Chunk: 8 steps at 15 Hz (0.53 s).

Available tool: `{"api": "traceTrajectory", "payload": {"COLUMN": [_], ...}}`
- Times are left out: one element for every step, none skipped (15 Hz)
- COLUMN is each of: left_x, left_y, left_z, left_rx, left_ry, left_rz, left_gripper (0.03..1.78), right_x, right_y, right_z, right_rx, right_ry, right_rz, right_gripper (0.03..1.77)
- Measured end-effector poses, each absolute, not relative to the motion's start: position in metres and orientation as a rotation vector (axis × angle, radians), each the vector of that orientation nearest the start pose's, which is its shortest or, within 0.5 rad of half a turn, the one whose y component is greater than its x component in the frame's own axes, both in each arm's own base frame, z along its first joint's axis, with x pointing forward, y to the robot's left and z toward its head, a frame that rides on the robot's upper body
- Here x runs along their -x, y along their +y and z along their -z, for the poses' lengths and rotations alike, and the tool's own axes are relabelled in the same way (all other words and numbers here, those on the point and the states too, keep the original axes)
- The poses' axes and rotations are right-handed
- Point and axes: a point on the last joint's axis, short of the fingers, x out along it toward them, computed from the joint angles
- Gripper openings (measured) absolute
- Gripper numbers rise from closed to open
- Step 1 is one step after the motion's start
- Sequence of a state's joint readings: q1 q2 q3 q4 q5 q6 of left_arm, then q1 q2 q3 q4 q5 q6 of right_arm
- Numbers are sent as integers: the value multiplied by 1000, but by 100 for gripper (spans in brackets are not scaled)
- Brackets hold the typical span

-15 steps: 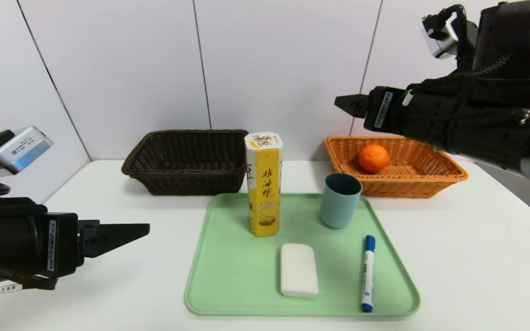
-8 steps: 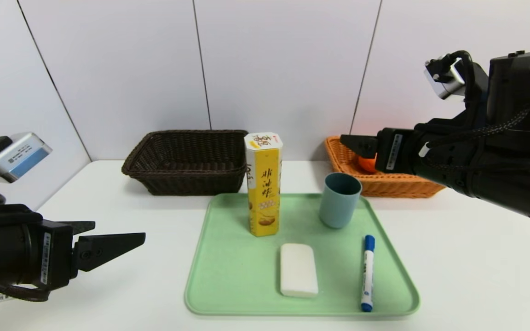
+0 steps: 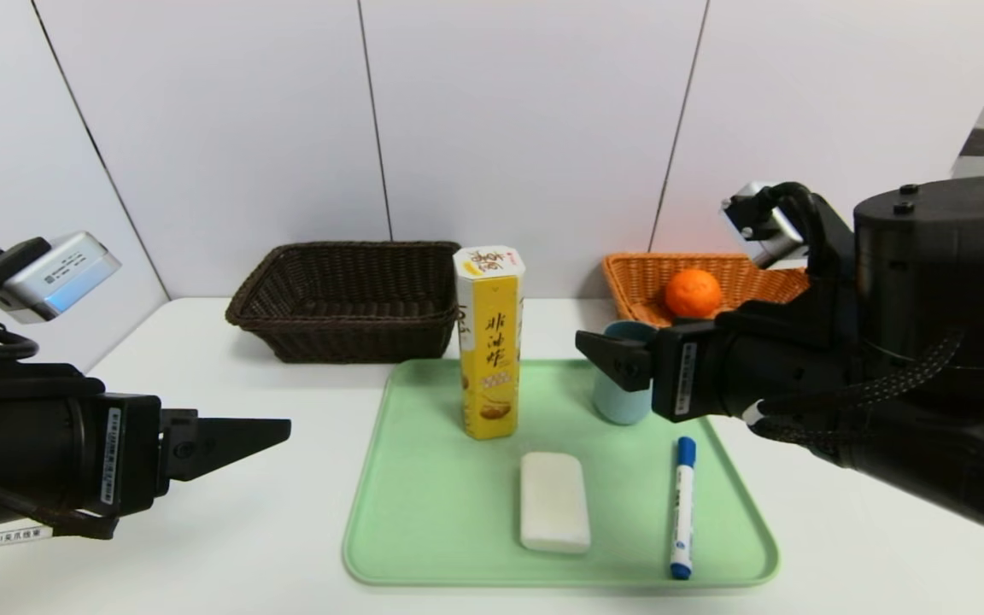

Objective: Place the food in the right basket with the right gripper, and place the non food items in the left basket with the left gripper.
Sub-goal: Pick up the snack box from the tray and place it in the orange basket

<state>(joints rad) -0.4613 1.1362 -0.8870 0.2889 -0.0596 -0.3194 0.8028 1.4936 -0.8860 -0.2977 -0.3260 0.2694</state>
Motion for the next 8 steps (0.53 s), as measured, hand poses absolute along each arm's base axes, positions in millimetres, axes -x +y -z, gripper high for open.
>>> {"api": "traceTrajectory", "payload": {"left_x": [-133,-133,-133,-132,-132,-131,-131,-131], "left_y": [-68,-68,-68,-68,-67,-67,-67,-67], "left_z": [-249,-249,-249,-249,-249,-248,-248,-247], "left_rx": [205,212,214,215,215,215,215,215], "left_ry": [612,614,615,614,614,615,617,619], "left_rz": [415,413,412,413,413,412,412,411], "left_gripper": [169,169,169,169,169,169,169,169], "right_x": [-186,-186,-186,-187,-189,-191,-193,-194], "right_y": [190,198,207,214,221,227,232,237], "right_z": [-224,-218,-212,-205,-199,-193,-187,-182], "right_rx": [-97,-101,-104,-99,-93,-86,-79,-72], "right_ry": [312,301,292,295,300,304,308,314], "right_rz": [-454,-477,-496,-504,-503,-497,-494,-495], "right_gripper": [170,170,170,170,170,170,170,170]}}
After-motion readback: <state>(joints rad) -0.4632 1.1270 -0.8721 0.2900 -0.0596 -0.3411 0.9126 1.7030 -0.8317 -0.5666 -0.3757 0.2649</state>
